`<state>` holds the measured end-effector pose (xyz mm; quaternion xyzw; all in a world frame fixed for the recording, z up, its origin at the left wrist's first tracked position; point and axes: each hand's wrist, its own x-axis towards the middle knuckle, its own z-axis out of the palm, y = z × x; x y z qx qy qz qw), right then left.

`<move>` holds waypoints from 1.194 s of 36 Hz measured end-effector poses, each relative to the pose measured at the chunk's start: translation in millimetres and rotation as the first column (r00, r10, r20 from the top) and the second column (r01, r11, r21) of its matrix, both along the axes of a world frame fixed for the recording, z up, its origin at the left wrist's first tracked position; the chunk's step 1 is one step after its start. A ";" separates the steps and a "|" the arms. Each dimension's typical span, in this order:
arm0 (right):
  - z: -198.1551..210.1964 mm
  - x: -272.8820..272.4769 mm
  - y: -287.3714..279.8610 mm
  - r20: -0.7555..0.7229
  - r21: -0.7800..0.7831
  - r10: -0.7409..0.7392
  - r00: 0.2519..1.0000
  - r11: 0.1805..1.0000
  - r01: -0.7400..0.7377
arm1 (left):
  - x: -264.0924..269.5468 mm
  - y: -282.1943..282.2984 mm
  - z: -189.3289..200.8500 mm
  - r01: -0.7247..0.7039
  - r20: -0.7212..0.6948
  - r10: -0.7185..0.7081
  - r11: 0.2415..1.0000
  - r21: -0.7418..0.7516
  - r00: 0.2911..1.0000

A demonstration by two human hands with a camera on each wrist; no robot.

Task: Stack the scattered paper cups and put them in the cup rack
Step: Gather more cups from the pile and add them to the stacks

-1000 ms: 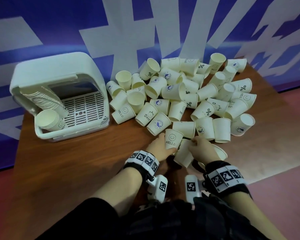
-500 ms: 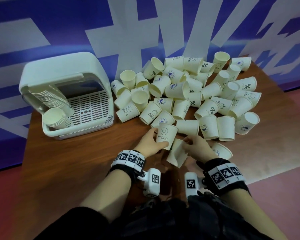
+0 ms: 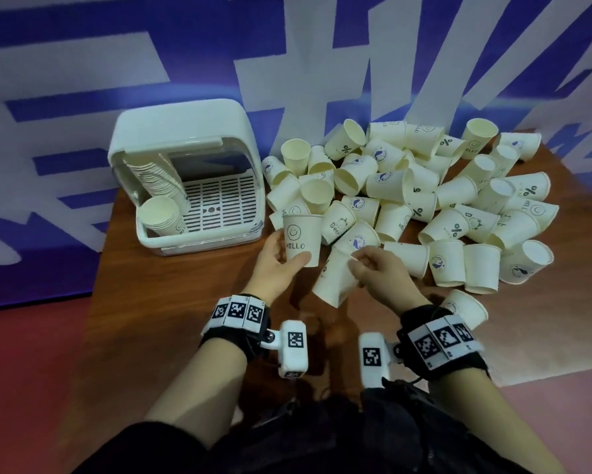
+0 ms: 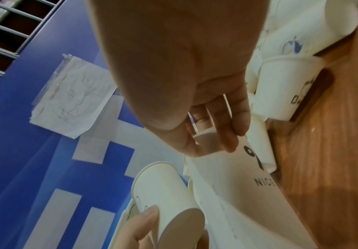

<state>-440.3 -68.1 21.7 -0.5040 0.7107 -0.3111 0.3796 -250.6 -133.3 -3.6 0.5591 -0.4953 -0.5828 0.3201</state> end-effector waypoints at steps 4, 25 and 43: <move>5.0 30.6 -14.0 0.000 -0.035 0.084 0.996 0.996 -0.084 | 35.7 -3.1 6.8 -0.099 -0.030 0.099 0.995 0.001 0.995; 50.7 170.6 -90.8 0.004 -0.308 0.198 0.980 0.933 -0.187 | 195.6 -37.8 39.6 -0.276 -0.067 0.268 0.940 -0.199 0.961; 79.0 244.6 -156.7 -0.042 -0.635 0.154 0.987 0.759 -0.145 | 249.7 -107.6 49.0 -0.227 0.095 0.293 0.876 -0.426 0.951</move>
